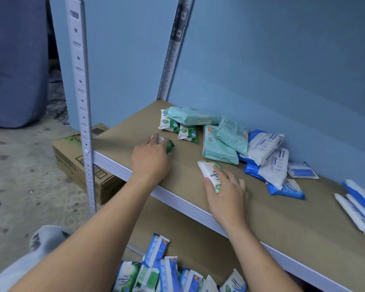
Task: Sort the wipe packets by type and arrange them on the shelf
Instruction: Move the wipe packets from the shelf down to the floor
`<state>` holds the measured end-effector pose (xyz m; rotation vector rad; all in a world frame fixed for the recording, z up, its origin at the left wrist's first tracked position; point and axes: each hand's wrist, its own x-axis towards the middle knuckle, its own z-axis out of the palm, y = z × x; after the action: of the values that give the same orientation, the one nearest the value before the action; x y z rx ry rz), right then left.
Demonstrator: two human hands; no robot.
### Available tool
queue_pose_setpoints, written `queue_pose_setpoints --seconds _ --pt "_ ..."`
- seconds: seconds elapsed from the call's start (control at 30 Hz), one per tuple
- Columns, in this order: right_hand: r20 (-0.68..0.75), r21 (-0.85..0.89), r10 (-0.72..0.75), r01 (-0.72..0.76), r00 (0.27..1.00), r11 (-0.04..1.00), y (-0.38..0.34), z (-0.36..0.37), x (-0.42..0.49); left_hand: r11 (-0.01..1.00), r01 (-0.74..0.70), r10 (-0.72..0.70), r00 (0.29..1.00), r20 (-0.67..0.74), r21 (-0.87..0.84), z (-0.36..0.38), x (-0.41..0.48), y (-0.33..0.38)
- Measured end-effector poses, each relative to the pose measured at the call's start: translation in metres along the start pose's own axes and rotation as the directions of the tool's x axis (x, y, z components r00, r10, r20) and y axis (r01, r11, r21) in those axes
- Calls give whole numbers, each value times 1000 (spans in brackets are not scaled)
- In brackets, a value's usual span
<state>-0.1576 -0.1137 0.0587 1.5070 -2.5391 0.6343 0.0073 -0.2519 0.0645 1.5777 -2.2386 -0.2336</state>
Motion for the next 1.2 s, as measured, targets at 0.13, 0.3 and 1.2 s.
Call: queue_pose_setpoints --seconds 0.13,0.3,1.2 --pt "31 -7 2 -2 1000 1000 0 -3 0 998 -62 62 998 -4 6 -2 -8 2" --pt "39 30 -12 11 999 999 1 -8 -8 989 -134 135 991 13 -61 -6 -34 12" --pt "26 -213 -64 68 998 975 90 -25 -220 834 -343 411 909 71 -431 65 -262 34"
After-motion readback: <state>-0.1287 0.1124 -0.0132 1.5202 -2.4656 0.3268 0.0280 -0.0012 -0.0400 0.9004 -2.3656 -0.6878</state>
